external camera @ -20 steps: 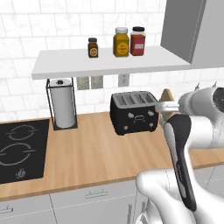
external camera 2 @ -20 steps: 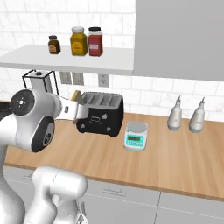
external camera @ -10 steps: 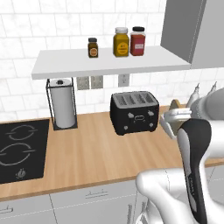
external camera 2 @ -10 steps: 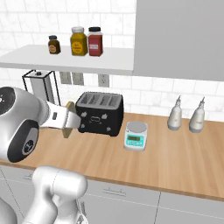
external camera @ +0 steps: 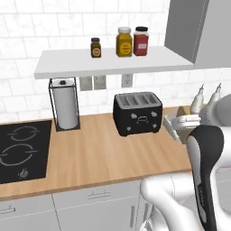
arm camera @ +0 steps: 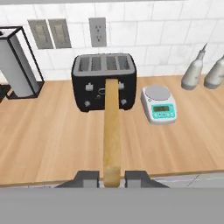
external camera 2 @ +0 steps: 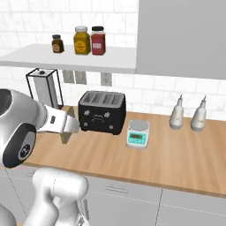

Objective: Start the toaster. Once the lever pops up, take the bread to the plate on the dining counter.

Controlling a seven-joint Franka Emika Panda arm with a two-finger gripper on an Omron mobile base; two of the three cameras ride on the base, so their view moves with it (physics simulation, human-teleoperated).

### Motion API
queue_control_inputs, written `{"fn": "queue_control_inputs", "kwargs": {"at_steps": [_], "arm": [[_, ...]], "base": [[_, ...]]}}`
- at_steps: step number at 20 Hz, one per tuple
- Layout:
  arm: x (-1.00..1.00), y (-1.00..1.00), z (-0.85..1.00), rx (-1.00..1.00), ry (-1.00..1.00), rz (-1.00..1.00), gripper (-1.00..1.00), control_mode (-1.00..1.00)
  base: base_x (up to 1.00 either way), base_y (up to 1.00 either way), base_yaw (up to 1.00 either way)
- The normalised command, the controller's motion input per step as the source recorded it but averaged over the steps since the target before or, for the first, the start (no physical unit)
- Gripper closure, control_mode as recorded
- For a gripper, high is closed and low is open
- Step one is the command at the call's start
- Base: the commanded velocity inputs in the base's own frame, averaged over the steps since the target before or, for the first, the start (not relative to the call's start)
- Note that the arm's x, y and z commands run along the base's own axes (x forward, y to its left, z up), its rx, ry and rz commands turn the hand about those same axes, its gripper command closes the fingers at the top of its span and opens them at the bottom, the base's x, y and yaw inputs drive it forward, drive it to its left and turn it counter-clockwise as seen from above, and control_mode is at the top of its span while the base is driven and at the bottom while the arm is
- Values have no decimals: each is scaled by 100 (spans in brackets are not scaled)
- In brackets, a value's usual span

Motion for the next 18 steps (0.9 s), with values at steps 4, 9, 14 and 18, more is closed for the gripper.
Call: {"fn": "queue_control_inputs", "kwargs": {"at_steps": [4, 9, 14, 18], "arm": [[0, 0, 0, 0, 0, 0, 100, 100], [0, 0, 0, 0, 0, 0, 100, 100], [0, 0, 0, 0, 0, 0, 100, 100], [0, 0, 0, 0, 0, 0, 100, 100]], "base": [[-96, -4, 27], [-74, -2, 72], [-39, 0, 97], [-18, 0, 100]]}}
